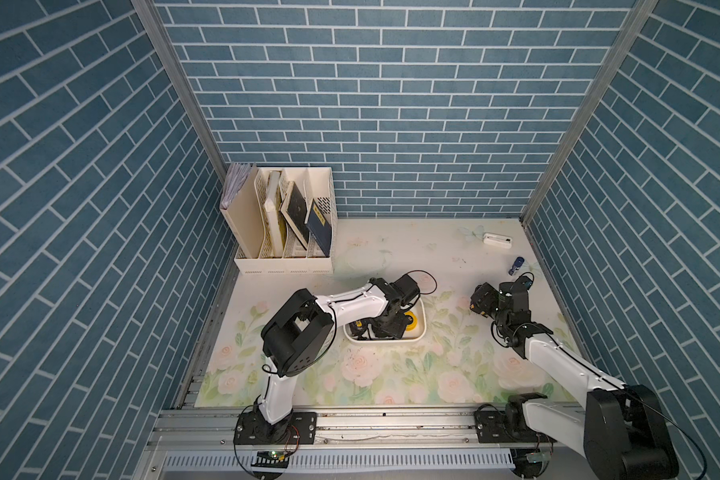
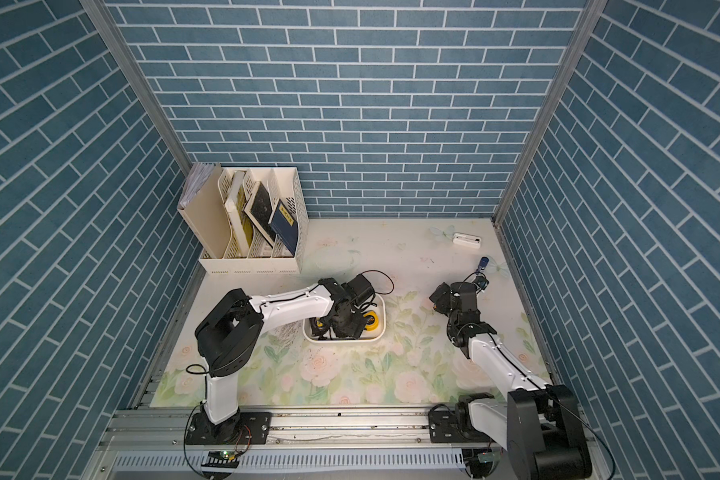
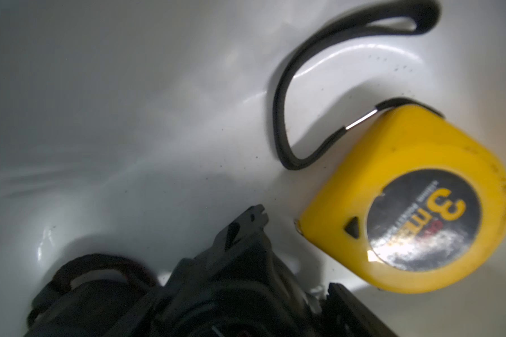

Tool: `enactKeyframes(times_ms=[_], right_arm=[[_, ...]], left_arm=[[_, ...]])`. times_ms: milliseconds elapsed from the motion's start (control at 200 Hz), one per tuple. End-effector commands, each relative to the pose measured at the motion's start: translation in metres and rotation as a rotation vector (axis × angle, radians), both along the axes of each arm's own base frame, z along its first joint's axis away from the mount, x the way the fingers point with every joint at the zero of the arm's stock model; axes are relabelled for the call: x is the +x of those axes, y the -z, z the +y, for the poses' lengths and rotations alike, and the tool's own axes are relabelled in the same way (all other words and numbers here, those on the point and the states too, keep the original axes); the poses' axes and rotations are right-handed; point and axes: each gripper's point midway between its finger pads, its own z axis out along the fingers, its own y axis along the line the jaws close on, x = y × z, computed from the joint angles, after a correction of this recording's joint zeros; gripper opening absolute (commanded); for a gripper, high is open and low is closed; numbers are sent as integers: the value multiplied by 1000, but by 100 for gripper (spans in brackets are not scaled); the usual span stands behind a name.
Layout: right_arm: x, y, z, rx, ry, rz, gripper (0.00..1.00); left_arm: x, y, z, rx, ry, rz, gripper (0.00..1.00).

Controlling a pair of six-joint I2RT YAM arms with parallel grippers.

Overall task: Take the tape measure out of the storage box
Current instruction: Pick up the tape measure from the storage box.

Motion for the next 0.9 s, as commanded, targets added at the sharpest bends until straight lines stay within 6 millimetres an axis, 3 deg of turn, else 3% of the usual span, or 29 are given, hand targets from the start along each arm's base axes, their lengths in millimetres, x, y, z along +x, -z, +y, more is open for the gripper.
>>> enactKeyframes(times_ms=[0, 365, 455, 705, 895], right_arm=[[0, 3, 5, 17, -17, -4, 100], [6, -7, 26, 48, -134, -66, 98], [7, -21, 36, 48, -188, -128, 97], [-9, -84, 81, 21, -391, -408, 95], [-28, -114, 118, 73, -526, -550, 94]], left_arm=[[14, -29, 2, -17, -25, -58, 34], [51, -130, -15, -188, -87, -217, 9], [57, -150, -22, -282, -116, -229, 0], [69, -182, -46, -703, -267, -152, 0], [80, -205, -68, -888, -323, -138, 0]])
